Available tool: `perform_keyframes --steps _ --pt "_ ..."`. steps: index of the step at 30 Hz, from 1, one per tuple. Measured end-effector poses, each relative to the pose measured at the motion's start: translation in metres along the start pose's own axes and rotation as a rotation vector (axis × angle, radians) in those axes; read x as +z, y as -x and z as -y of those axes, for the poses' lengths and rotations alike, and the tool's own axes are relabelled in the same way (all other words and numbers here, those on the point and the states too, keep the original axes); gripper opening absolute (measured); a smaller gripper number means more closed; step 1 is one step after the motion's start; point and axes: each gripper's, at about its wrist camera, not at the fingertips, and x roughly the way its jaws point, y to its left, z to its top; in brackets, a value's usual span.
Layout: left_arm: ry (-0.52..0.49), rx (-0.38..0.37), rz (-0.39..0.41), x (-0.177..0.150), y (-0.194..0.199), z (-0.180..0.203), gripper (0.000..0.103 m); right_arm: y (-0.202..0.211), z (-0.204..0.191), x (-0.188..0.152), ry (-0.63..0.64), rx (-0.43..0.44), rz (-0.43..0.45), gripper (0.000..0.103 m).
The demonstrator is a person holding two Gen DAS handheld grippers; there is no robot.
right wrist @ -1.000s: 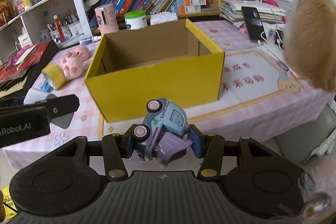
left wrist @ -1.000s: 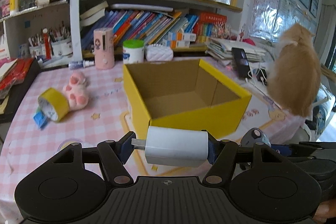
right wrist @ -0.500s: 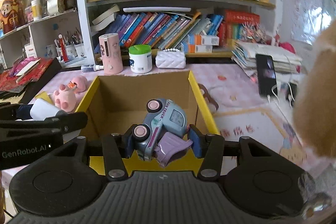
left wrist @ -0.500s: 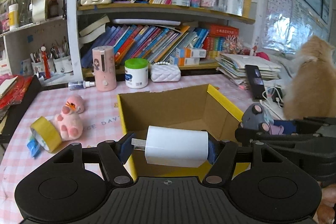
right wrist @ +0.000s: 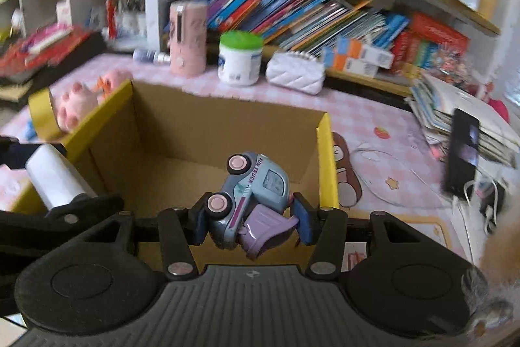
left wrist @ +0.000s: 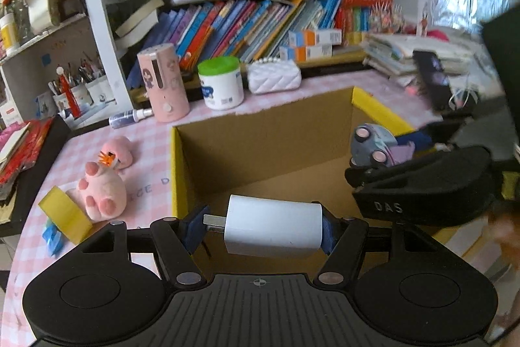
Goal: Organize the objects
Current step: 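Open the left gripper over the box while the right gripper releases the toy car inside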
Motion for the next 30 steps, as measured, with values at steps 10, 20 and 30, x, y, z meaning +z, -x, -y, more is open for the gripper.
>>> perform_keyframes --steps 10,20,30 --pt "-0.033 -0.003 -0.056 0.001 -0.033 0.012 0.067 -0.059 -0.006 0.013 0.221 0.022 -0.165 0.049" --pt "-0.094 -0.055 -0.035 0.006 -0.048 0.022 0.068 -0.059 0.006 0.01 0.248 -0.039 -0.177 0.049" --pt "-0.085 -0.014 0.024 0.012 -0.034 0.023 0.073 -0.056 0.01 0.014 0.188 -0.021 -0.146 0.063"
